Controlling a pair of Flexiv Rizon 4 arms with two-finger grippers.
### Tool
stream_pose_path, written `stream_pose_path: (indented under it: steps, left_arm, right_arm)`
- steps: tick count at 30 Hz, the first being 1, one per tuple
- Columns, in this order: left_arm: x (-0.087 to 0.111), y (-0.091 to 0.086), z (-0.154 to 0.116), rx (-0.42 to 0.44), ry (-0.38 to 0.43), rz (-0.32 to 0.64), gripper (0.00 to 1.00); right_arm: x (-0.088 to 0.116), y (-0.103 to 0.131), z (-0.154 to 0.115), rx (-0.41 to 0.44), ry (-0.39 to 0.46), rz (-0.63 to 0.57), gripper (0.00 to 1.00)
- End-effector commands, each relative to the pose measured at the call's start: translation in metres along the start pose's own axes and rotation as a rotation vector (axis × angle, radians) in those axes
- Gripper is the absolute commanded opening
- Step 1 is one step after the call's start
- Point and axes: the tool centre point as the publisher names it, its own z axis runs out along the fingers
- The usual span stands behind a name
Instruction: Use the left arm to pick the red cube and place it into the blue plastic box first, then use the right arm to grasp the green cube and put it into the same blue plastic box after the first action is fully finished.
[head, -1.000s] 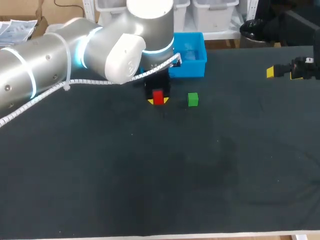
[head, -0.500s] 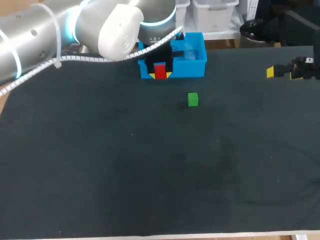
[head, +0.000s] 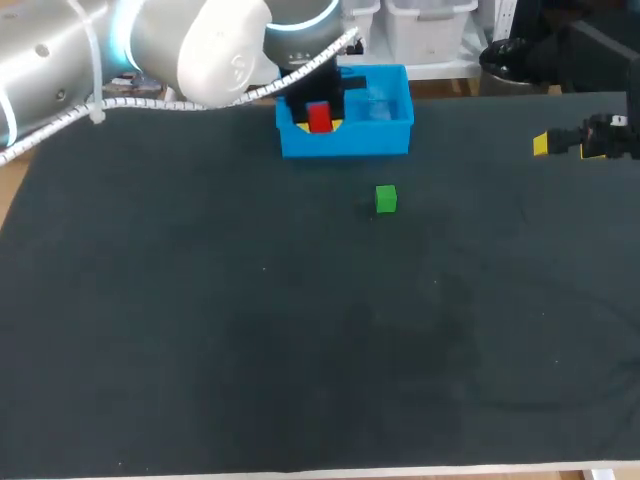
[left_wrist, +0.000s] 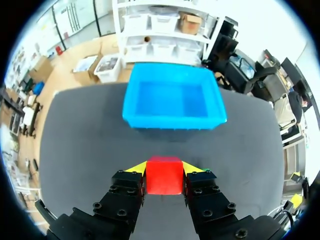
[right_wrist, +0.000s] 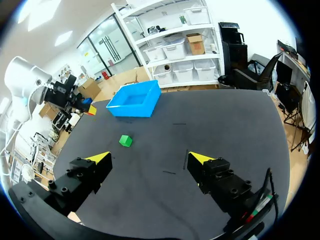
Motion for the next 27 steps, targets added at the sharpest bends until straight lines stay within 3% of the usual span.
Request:
stream_pose_path:
  steps: [1, 15, 27]
  left_arm:
    - [-0.017, 0.004, 0.004, 0.018, -0.006, 0.003, 0.0]
    - [-0.079, -0.003, 0.017, 0.104, -0.079, -0.046, 0.0]
    - [-0.116, -0.014, 0.029, 0.143, -0.106, -0.058, 0.0]
  right_arm:
    - [0.0, 0.0, 0.0, 0.001, 0.0, 0.0, 1.0]
    - [0.0, 0.0, 0.0, 0.001, 0.0, 0.0, 1.0]
    - [0.0, 0.0, 0.0, 0.001, 0.0, 0.0, 1.0]
